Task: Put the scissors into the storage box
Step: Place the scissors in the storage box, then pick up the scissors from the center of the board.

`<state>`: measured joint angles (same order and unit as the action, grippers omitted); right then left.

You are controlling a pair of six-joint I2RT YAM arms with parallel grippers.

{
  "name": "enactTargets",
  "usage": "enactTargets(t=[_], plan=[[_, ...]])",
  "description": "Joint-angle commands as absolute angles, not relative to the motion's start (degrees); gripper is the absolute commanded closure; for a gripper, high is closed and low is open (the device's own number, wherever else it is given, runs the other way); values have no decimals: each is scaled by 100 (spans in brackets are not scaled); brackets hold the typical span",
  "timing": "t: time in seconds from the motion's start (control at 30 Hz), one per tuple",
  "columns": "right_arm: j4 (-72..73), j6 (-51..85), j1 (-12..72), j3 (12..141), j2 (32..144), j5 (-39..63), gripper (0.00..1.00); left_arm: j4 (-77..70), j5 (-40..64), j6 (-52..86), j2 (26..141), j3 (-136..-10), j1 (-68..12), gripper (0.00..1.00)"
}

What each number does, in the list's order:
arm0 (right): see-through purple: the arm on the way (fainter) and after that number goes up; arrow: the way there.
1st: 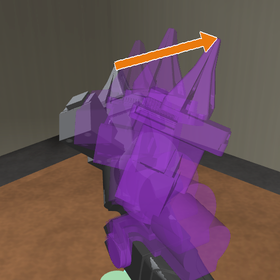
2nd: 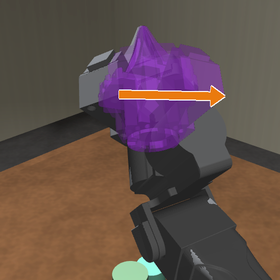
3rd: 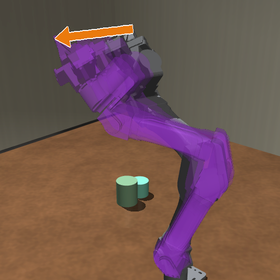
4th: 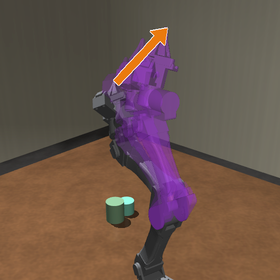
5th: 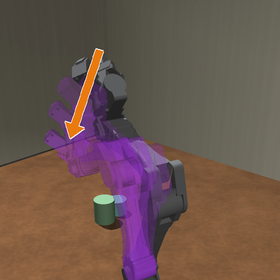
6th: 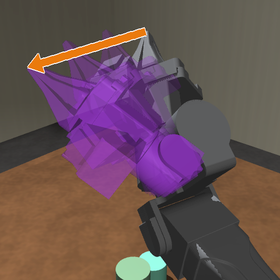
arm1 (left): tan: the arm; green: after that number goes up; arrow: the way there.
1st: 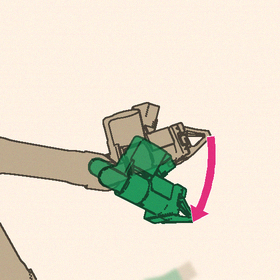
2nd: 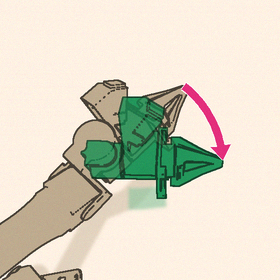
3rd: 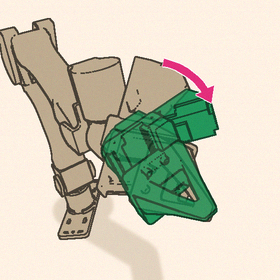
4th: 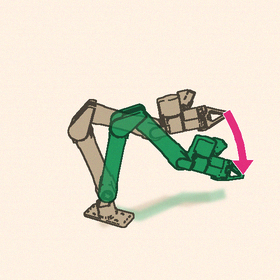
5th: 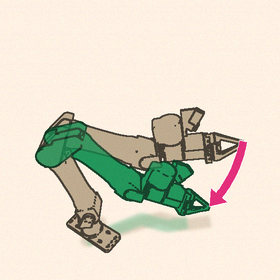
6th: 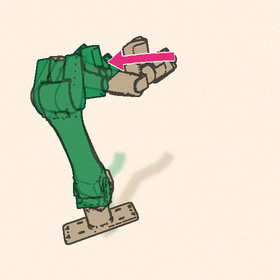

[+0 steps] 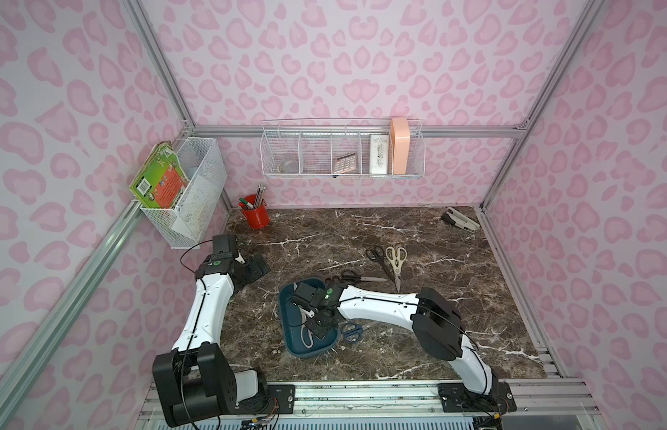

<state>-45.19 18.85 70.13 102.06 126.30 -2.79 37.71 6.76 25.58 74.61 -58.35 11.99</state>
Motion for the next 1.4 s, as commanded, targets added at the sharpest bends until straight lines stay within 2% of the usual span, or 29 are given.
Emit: enactTargets(t=[0.0, 0.27, 0.43, 0.6, 0.67, 0.9, 1.17, 1.37], plan=[[-4701, 1907, 7043, 10163, 12550, -279, 100, 3736, 728, 2571, 7453, -5836, 1200, 1], [-4636, 1995, 7143, 9789, 12272, -310, 100, 3731, 729, 2581, 7471, -5833, 1202, 1], [-4695, 1901, 7137, 9923, 12463, -345, 100, 3727, 772, 2584, 7506, -5827, 1200, 1], [-4746, 1850, 7109, 10089, 12585, -388, 77, 3731, 778, 2579, 7532, -5831, 1195, 1], [-4746, 1833, 7099, 10140, 12582, -404, 71, 3729, 775, 2573, 7541, -5835, 1200, 1], [-4652, 1918, 6943, 10368, 12194, -352, 71, 3727, 840, 2536, 7558, -5835, 1195, 1], [-3941, 2302, 5881, 9620, 11155, 84, 72, 3574, 1474, 2355, 7537, -5904, 988, 1], [-3457, 2135, 4613, 8684, 10620, -106, 73, 3500, 1630, 2490, 7409, -5976, 248, 1]])
